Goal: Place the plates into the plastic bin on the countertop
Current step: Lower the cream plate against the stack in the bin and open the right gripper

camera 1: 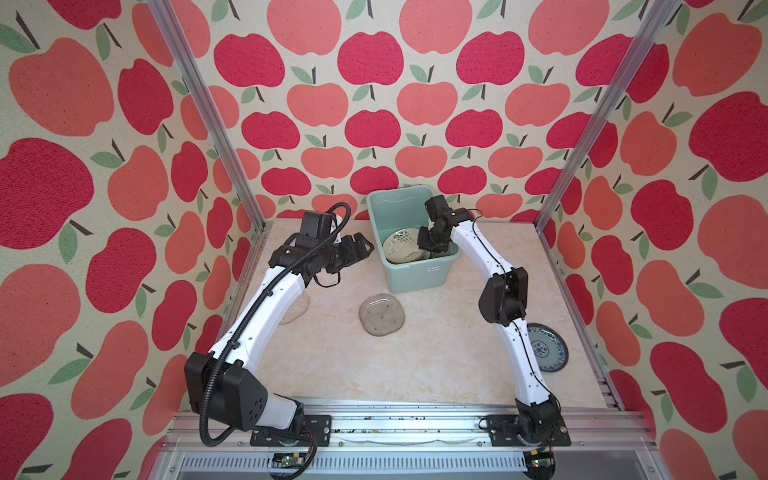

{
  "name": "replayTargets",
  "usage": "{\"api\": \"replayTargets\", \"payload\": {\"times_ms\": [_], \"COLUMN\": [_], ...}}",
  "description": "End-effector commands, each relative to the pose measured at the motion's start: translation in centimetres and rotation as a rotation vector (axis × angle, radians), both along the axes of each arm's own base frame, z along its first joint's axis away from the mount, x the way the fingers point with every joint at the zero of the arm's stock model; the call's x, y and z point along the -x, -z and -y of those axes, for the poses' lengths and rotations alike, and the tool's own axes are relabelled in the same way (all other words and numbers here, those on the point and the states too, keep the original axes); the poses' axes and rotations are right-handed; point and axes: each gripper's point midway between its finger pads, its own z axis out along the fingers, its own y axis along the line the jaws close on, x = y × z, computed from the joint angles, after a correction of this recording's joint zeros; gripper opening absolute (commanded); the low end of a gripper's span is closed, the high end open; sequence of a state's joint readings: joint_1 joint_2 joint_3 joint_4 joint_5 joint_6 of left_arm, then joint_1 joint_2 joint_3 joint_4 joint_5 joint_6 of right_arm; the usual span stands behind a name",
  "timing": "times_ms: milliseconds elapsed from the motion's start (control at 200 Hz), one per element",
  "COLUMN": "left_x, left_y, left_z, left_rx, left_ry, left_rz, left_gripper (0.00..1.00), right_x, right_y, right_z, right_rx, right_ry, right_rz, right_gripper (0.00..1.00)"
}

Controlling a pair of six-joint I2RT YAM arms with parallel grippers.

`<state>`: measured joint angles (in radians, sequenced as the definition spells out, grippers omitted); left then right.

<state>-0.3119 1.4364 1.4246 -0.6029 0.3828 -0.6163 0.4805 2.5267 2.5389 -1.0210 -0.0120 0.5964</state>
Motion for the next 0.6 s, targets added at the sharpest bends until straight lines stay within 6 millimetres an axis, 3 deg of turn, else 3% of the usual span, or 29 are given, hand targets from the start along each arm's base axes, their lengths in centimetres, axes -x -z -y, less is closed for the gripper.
{"api": "replayTargets", "payload": {"times_ms": [0,405,595], "left_x": [0.3,0.7,1.2], "left_y": [-0.7,-1.2,-1.7], "left_z": [0.3,0.2,-0.2], "left_rx": [0.016,0.013,0.000], "left_ry": [0.002,-0.005,-0.015], "left_rz": [-0.012,-0.013,-0.009], "left_gripper": [0.88,0.88,0.88], "right_x": [0.3,0.4,0.5], "right_y": [2.4,1.8,-1.3], "right_z": [1.8,2.6,2.4], "right_rx": [0.070,0.102,0.069], "right_ry": [0.058,0.081,0.067], "right_rz": [-0.053,-0.046,-0.003], "right_gripper": [0.34,0.44,0.58]}}
